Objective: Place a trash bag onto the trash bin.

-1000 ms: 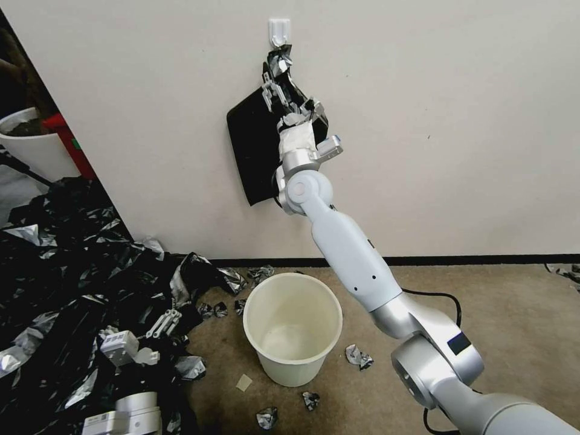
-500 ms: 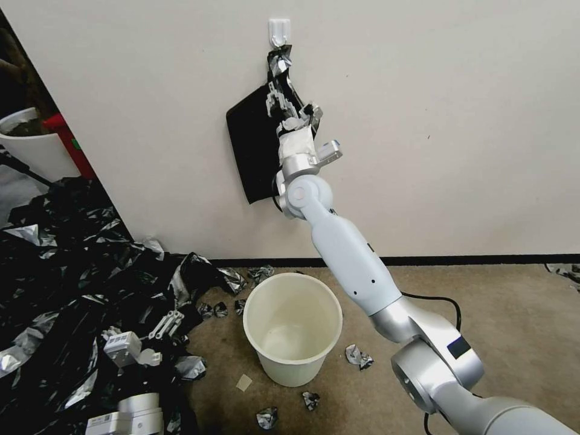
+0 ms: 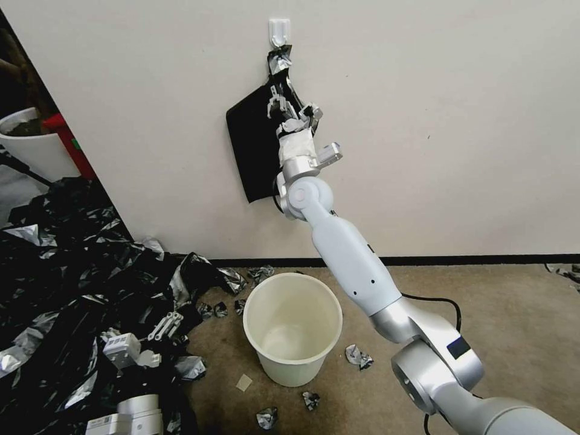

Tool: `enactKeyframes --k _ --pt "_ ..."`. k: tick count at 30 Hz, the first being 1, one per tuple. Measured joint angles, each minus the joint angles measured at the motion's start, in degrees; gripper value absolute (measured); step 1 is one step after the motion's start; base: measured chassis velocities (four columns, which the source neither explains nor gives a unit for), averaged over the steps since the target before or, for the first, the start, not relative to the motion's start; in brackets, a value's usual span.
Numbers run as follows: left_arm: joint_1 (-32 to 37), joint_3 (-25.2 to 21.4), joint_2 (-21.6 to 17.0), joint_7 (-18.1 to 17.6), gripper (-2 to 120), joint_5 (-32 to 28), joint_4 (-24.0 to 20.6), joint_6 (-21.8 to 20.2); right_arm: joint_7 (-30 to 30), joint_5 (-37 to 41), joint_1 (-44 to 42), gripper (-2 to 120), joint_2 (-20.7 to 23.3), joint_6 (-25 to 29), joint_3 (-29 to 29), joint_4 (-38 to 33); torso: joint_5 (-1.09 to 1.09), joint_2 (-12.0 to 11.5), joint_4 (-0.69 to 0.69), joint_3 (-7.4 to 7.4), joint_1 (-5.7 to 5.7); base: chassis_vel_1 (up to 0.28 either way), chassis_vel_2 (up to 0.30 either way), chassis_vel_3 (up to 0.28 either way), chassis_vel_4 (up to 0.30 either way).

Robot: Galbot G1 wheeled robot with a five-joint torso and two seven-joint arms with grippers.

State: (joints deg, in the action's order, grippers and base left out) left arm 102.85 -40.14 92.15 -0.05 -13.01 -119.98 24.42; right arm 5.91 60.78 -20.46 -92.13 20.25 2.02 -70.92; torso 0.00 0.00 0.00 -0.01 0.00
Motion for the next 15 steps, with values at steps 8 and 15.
enactKeyframes --k 8,15 --pt "-0.1 -0.1 0.0 0.0 100 -0.1 0.5 0.2 -2.5 -9.5 -3.8 26 0.0 0.9 1.4 -1.9 0.00 0.0 0.01 0.00 0.00 0.000 0.000 0.000 0.000" --pt "0.0 -0.2 0.0 0.0 100 -0.1 0.4 0.2 -3.7 -10.2 -2.8 50 0.0 1.6 0.1 0.3 0.00 0.0 0.00 0.00 0.00 0.000 0.000 0.000 0.000"
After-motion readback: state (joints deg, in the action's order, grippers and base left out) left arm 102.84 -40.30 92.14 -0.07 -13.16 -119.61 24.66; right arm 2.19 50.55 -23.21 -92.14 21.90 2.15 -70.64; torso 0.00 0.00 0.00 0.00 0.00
